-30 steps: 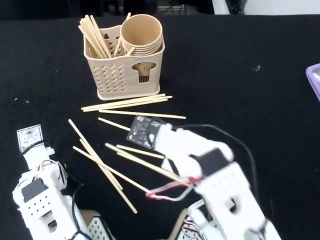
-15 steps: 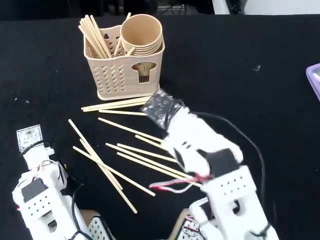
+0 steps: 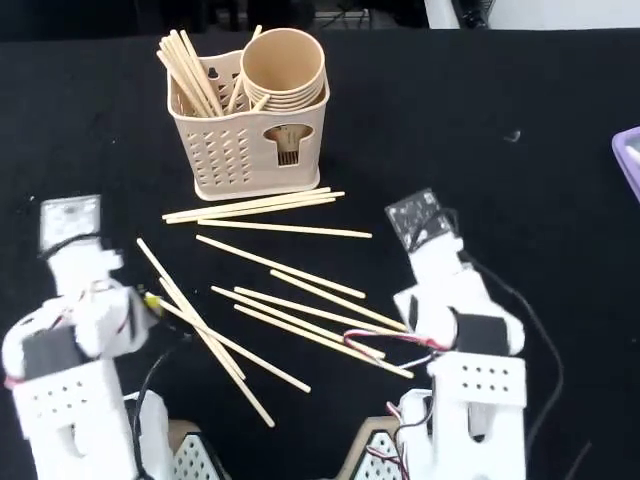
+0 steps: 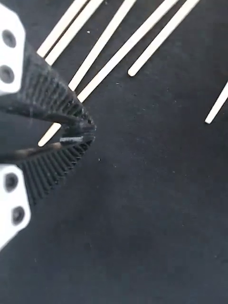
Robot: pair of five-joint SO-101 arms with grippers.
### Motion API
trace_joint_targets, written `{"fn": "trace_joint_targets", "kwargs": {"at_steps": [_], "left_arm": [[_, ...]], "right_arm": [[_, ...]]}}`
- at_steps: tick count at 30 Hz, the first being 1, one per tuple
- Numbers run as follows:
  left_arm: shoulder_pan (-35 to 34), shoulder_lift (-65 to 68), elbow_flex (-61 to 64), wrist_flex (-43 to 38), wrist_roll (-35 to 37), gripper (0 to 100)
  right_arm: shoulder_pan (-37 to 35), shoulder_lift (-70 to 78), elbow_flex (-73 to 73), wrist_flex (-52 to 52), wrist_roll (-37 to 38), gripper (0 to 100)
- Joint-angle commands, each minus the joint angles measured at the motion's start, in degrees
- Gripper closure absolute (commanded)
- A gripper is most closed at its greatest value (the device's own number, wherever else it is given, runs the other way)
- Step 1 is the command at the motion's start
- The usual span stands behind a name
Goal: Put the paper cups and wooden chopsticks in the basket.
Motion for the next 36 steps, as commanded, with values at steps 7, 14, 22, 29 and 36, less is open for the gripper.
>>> {"fn": "trace_joint_targets", "kwargs": {"at_steps": [7, 14, 22, 29, 36], "left_arm": [[13.1, 29.3, -10.5, -1.1, 21.3, 73], [13.5, 35.3, -10.2, -1.7, 28.0, 73], [13.6, 35.5, -1.4, -14.4, 32.4, 73], [13.6, 35.5, 3.1, -23.2, 32.9, 74], [13.1, 35.8, 4.4, -26.5, 34.5, 74]], "right_arm": [[0.0, -7.2, 13.2, -13.8, -6.6, 98.6], [-0.1, -10.0, 16.8, -14.0, -6.4, 98.6], [-0.1, -11.2, 17.2, -13.9, -6.4, 98.6], [-0.1, -11.2, 17.2, -13.9, -6.4, 98.6], [-0.1, -11.2, 17.2, -13.9, -6.4, 98.6]]}}
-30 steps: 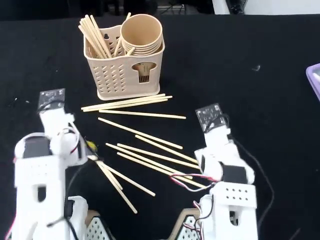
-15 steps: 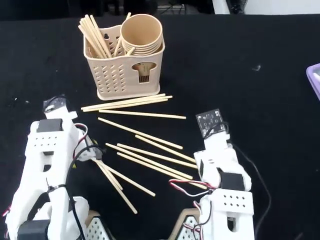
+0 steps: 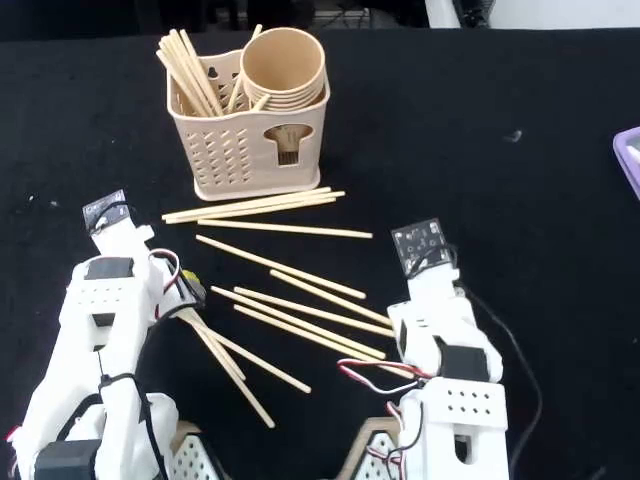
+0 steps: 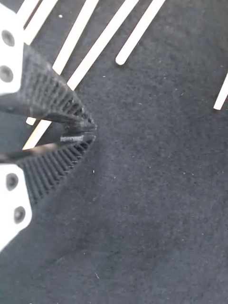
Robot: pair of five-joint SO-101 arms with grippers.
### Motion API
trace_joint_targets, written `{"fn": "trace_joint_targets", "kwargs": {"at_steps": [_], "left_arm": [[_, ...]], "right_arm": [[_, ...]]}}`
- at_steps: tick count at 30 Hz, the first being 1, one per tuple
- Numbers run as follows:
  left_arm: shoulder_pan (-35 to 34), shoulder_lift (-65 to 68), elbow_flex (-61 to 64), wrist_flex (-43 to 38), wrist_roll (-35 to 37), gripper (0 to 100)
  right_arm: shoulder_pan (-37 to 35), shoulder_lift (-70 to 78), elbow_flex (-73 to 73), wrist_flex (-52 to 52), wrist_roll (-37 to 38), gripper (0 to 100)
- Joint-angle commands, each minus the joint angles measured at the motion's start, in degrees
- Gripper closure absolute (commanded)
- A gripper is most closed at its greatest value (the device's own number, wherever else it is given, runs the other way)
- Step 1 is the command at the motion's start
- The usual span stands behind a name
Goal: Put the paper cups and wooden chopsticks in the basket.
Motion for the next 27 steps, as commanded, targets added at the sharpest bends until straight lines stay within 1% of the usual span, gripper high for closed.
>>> {"fn": "trace_joint_targets", "kwargs": {"at_steps": [1, 4, 8, 15, 18, 22, 27], "left_arm": [[0.6, 0.8, 2.2, -5.3, 3.3, 74], [1.0, 4.1, 3.5, -8.9, 4.3, 74], [1.0, 10.1, 0.8, -9.0, 4.5, 75], [1.2, 17.0, -5.2, -8.9, 4.6, 93], [1.0, 17.4, -6.6, -8.9, 4.3, 96], [0.7, 15.4, -7.9, -8.8, 4.3, 97], [-0.3, 9.4, -10.9, -6.0, 4.2, 97]], "right_arm": [[-0.1, -1.7, -0.3, -1.1, -0.4, 98.6], [-0.1, -1.7, -0.2, -1.1, -0.4, 98.6], [-0.1, -1.7, -0.2, -1.1, -0.4, 98.6], [-0.1, -1.7, -0.1, -1.1, -0.4, 98.6], [-0.1, -1.7, -0.1, -1.1, -0.4, 98.6], [-0.1, -1.7, -0.1, -1.1, -0.4, 98.6], [-0.1, -1.7, -0.1, -1.1, -0.4, 98.6]]}}
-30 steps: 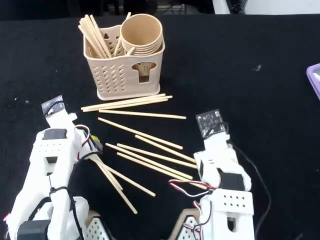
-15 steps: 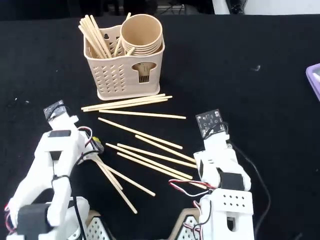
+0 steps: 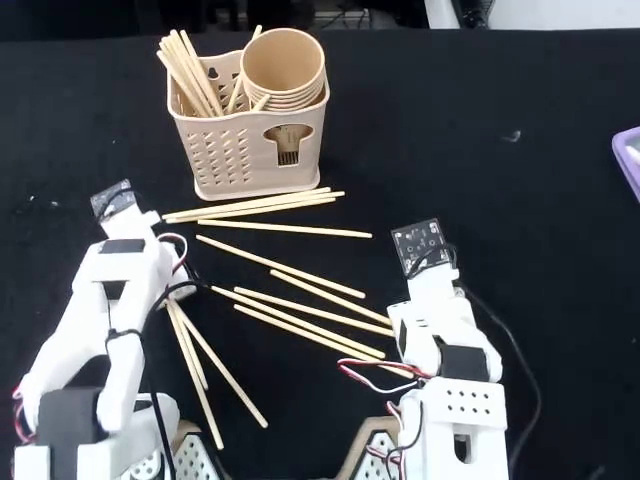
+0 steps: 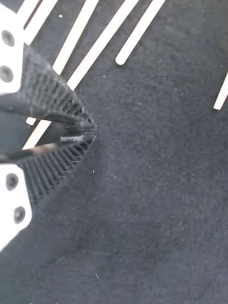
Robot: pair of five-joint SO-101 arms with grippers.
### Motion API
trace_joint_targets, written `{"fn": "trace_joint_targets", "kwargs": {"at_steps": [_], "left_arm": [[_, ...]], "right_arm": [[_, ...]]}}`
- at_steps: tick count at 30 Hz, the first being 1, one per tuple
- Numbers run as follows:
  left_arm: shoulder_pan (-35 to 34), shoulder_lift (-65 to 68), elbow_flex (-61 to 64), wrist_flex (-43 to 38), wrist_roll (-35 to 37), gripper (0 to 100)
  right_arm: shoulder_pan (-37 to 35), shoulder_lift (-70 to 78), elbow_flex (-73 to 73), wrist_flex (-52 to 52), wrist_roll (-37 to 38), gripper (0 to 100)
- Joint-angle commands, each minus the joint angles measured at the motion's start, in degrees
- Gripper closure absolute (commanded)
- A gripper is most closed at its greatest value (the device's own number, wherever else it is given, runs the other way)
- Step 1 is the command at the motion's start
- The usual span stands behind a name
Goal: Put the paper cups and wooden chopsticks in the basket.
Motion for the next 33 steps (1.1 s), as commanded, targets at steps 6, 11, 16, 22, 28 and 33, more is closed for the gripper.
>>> {"fn": "trace_joint_targets", "kwargs": {"at_steps": [6, 11, 16, 22, 28, 33], "left_arm": [[-7.3, -7.3, -7.1, 1.8, -0.5, 92], [-10.3, -3.4, -5.1, -2.2, -3.1, 80], [-10.2, 0.9, -4.0, -2.1, -3.3, 78], [-10.1, 5.6, -4.1, -2.1, -3.4, 78], [-9.1, 8.8, -4.6, -2.1, -3.4, 78], [-2.9, 9.0, -4.6, -2.0, -3.4, 88]], "right_arm": [[-0.1, -1.7, -0.1, -1.1, -0.4, 98.6], [-0.1, -1.7, -0.1, -1.1, -0.4, 98.6], [-0.1, -1.7, -0.1, -1.1, -0.4, 98.6], [-0.1, -1.7, -0.1, -1.1, -0.4, 98.6], [-0.1, -1.7, -0.1, -1.1, -0.4, 98.6], [-0.1, -1.7, -0.1, -1.1, -0.4, 98.6]]}}
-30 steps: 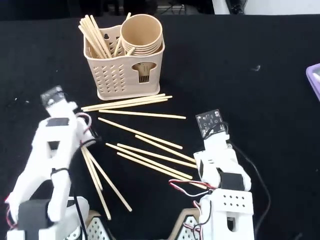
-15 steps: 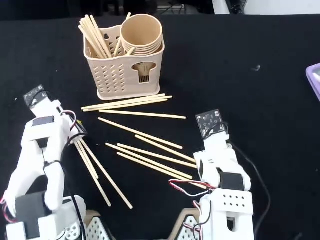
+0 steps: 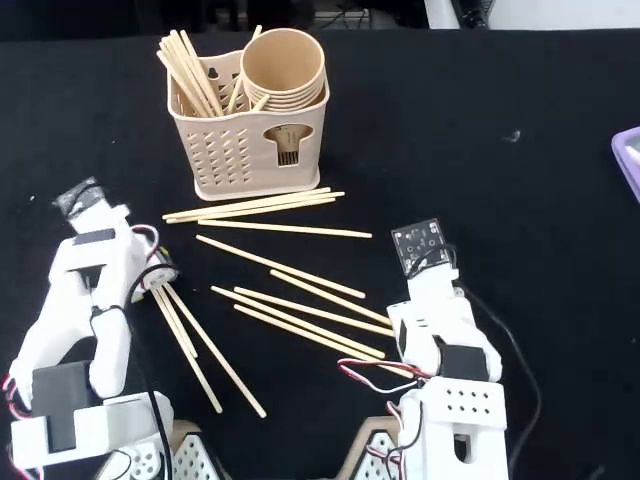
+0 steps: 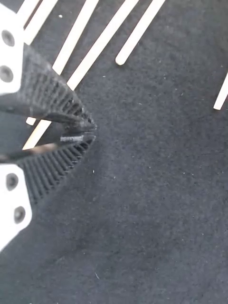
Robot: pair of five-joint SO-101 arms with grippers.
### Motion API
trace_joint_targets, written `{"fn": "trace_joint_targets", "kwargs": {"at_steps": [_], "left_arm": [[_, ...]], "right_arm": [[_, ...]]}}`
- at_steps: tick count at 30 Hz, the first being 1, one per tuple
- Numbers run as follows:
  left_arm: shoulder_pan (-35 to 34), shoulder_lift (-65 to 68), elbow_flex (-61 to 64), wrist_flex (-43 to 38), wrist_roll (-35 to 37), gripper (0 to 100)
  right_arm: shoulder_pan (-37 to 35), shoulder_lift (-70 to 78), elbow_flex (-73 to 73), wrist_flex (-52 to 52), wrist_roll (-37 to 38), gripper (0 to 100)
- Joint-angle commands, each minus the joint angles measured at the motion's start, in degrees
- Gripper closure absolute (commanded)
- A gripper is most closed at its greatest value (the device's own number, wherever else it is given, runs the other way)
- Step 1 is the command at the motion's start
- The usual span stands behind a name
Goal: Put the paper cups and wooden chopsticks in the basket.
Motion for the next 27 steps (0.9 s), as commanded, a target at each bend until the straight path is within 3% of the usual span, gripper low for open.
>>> {"fn": "trace_joint_targets", "kwargs": {"at_steps": [1, 4, 7, 17, 27], "left_arm": [[6.9, 0.8, 0.3, -0.5, -0.6, 91], [10.6, 0.8, 0.3, -0.5, -0.6, 97], [10.9, 0.8, 0.3, -0.5, -0.6, 97], [5.2, 0.7, -3.7, 0.0, -0.6, 97], [2.6, 1.4, -16.2, 9.2, -0.4, 96]], "right_arm": [[-0.1, -1.7, -0.1, -1.1, -0.4, 98.6], [-0.1, -1.7, -0.1, -1.1, -0.4, 98.6], [0.0, -1.7, -0.1, -1.1, -0.4, 98.6], [0.0, -1.7, -0.1, -1.1, -0.4, 98.6], [0.0, -1.7, -0.1, -1.1, -0.4, 98.6]]}}
